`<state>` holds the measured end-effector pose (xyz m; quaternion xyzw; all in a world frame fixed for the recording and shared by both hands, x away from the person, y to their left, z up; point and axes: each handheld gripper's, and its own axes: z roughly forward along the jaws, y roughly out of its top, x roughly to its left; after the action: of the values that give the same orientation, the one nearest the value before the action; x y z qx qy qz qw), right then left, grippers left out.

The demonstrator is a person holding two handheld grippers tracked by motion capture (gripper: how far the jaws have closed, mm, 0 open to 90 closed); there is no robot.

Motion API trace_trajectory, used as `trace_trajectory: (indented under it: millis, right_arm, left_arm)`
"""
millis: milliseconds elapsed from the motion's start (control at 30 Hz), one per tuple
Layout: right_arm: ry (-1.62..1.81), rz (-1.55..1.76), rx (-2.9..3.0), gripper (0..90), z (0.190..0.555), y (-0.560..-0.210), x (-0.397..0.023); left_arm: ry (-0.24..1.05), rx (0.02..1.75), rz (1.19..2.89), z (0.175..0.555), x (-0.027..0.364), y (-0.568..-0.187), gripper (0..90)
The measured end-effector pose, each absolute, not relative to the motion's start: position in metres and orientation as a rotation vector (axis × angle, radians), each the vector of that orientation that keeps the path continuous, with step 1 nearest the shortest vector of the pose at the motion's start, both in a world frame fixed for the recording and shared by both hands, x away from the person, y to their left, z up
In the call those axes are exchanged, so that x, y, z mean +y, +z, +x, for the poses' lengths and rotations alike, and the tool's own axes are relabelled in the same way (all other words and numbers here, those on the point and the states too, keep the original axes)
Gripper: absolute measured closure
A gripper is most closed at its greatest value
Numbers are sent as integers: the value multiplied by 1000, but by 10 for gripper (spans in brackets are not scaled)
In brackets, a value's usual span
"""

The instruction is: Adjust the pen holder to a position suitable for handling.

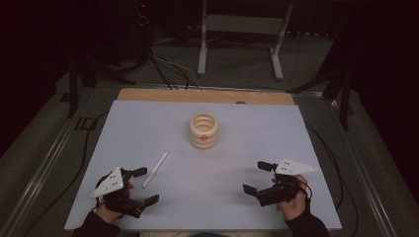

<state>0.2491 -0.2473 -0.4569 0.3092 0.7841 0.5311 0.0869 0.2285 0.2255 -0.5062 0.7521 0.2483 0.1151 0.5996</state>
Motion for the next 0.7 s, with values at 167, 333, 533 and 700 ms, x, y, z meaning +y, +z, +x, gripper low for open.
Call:
trace_trajectory:
  millis: [167,333,533,700]
  right_arm:
    - [1589,916,2312,0,259,-441,-243]
    - [1603,915,2291,0,269,-428,-237]
    - [1609,895,2306,0,282,-418,-230]
    - [1613,900,2303,0,292,-412,-224]
  left_arm:
    - [270,574,1737,228,226,-505,0]
    - [263,571,1743,228,225,-506,0]
    - [266,569,1742,228,226,-505,0]
    - [264,568,1743,228,226,-506,0]
